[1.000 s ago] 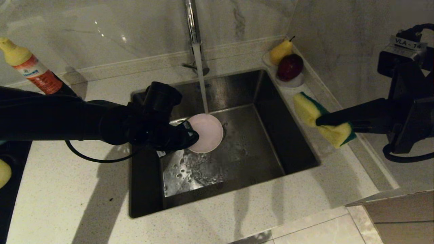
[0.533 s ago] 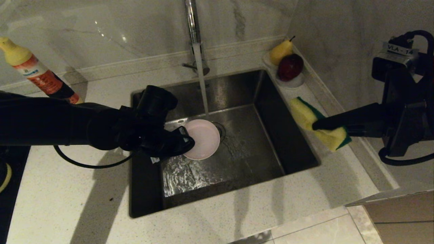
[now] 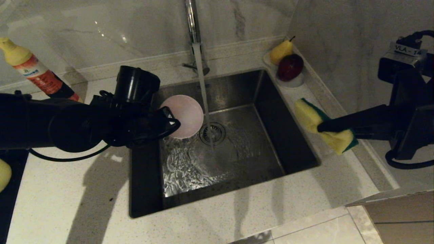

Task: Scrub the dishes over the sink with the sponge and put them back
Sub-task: Rinse the bowl

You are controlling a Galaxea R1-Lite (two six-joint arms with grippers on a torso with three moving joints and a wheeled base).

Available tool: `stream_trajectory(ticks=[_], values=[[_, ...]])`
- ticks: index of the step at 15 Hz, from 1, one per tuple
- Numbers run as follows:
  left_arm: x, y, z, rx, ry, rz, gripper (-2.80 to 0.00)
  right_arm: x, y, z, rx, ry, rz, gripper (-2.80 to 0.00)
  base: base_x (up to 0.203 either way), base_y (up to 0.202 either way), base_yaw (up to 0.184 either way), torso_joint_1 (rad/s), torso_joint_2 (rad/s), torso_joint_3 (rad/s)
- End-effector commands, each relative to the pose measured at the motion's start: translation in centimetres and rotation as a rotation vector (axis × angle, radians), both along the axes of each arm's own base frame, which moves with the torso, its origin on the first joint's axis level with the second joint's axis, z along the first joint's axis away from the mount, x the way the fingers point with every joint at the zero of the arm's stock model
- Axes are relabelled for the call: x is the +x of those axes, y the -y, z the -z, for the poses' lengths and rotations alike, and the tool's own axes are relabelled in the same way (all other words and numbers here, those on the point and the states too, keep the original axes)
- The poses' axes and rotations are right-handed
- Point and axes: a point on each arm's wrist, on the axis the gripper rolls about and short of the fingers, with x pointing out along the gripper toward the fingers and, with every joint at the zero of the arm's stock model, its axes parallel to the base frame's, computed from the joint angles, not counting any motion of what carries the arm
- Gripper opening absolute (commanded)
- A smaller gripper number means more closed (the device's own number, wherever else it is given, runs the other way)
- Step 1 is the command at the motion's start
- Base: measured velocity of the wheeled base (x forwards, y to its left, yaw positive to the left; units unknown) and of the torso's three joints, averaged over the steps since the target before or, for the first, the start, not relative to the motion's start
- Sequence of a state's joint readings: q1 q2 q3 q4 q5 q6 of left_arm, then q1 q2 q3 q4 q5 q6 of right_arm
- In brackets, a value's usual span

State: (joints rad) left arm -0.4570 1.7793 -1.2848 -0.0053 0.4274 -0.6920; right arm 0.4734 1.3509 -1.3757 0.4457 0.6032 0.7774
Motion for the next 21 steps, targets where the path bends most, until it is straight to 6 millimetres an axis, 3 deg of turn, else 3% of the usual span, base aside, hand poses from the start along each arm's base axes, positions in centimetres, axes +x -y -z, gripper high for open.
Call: stream_trajectory(ticks=[1,7,16,21], values=[[-1.0,-0.7,-1.3,0.065,0.128,-0.062,-2.8,-0.4,0.2,-0.1,0.006,-0.001,-0.003,-2.8,0.0,0.0,0.0,0.0,0.0,0.0],[-3.6,-2.2,-3.4,0.154,0.372,-0.044,-2.8,0.3,-0.2,1.0,-0.015,-0.041,-0.003,-2.8,0.0,0.0,0.0,0.0,0.0,0.0],[-5.0,-2.9,-4.0,0.348,0.731,-0.065,-2.8,0.7,-0.4,2.2,-0.037,-0.082,-0.006,-2.8,0.0,0.0,0.0,0.0,0.0,0.0],[-6.5,-3.3,-2.8,0.467,0.925,0.012,-2.8,1.0,-0.6,2.9,-0.042,-0.11,-0.018,-2.8,0.0,0.0,0.0,0.0,0.0,0.0]])
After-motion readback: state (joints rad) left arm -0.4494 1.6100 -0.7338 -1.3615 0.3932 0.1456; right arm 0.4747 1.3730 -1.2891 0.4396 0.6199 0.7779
